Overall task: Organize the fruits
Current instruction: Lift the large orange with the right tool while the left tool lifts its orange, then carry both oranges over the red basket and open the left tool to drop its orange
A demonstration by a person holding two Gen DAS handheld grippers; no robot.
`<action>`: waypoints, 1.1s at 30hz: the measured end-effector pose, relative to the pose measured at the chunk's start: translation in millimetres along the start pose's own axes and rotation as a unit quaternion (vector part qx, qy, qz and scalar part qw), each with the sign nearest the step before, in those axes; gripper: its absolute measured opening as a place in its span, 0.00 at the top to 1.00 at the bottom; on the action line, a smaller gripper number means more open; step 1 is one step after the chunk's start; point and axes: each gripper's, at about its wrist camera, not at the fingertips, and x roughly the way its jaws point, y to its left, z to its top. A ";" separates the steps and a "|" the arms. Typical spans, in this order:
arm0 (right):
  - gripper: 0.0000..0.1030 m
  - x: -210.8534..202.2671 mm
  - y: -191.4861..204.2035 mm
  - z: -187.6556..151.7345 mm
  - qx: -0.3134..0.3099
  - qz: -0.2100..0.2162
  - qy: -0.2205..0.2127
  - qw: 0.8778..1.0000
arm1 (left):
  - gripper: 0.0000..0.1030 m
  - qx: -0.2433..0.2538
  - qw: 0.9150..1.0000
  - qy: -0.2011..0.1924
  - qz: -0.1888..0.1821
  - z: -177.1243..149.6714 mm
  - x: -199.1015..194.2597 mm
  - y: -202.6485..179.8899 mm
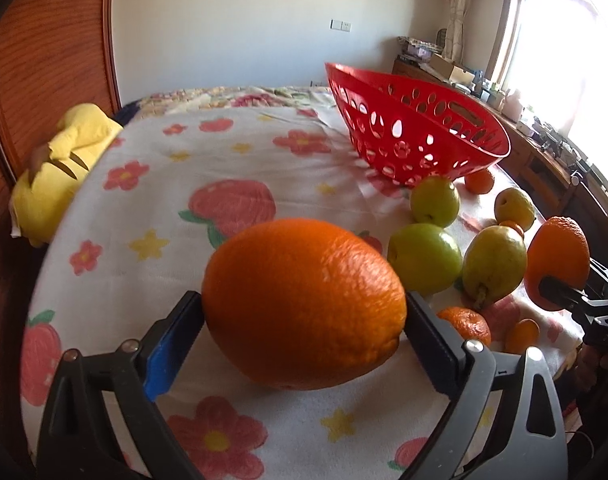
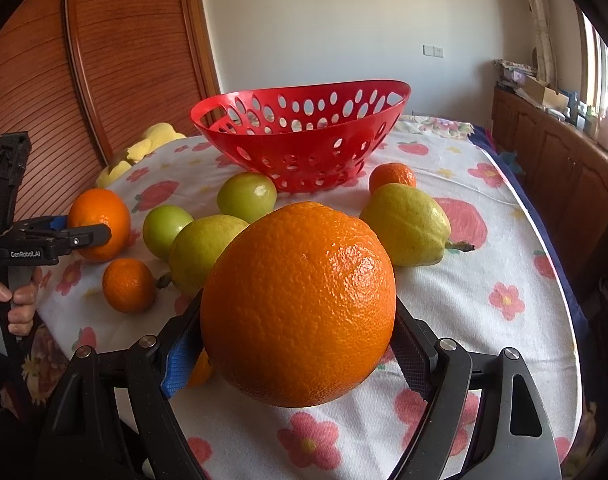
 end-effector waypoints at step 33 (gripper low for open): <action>0.18 -33.7 -9.7 74.9 -0.035 -0.001 -0.055 0.998 | 0.09 0.060 0.991 -0.120 -0.030 88.6 -63.5 -44.7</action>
